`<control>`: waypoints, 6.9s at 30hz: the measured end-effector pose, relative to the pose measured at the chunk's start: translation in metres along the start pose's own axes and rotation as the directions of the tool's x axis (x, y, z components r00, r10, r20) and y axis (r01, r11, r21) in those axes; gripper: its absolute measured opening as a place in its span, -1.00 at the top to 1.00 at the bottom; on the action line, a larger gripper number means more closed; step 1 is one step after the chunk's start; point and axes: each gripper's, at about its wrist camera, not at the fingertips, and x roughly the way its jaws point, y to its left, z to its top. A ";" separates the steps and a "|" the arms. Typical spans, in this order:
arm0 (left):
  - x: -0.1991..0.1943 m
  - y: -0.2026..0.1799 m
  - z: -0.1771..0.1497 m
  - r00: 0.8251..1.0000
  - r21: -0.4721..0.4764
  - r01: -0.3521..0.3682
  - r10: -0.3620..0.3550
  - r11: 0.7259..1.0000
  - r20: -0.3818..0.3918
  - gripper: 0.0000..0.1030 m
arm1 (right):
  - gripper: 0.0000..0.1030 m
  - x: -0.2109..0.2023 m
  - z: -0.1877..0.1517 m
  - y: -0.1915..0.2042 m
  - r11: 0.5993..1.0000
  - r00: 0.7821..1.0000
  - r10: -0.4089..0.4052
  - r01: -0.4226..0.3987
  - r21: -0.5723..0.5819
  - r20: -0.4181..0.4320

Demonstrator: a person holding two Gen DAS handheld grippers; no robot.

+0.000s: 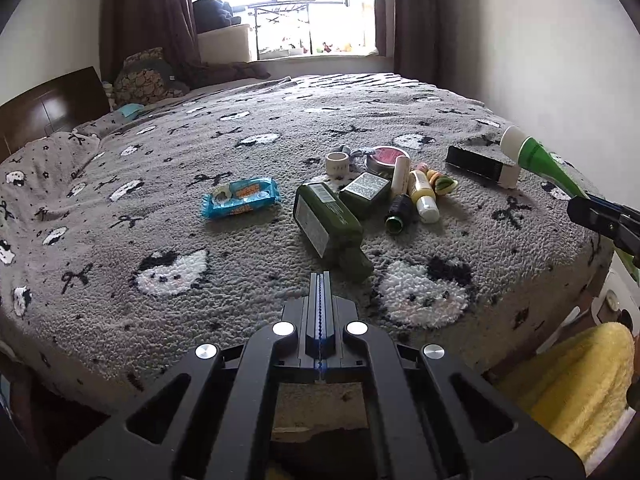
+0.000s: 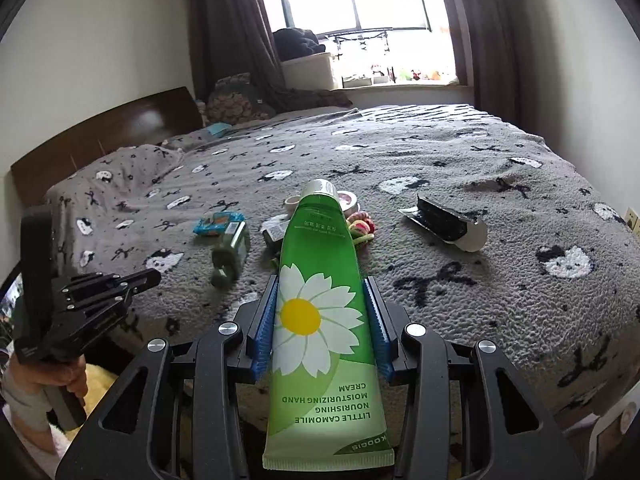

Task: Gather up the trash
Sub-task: 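Lift the green tube with the right gripper while the left gripper lifts the green bottle, then lower both tools below the bed edge and open them over the bin, then raise both open tools back above the bed, then grasp the black-and-white box with the right gripper while the left gripper grasps the black spool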

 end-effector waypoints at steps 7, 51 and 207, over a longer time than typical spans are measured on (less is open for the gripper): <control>-0.004 -0.001 -0.012 1.000 0.004 0.019 -0.019 1.000 -0.011 1.00 | 0.18 0.007 -0.017 0.014 0.999 0.998 0.040 -0.041 -0.011 -0.049; 0.119 0.005 0.045 0.987 -0.117 -0.054 0.036 0.992 -0.154 0.42 | 0.18 0.014 -0.033 -0.015 0.997 0.997 -0.021 0.026 0.072 -0.075; 0.000 -0.035 -0.066 0.965 0.012 0.222 -0.218 0.975 -0.142 0.52 | 0.30 0.012 -0.074 0.004 0.993 0.967 0.113 -0.106 0.044 -0.227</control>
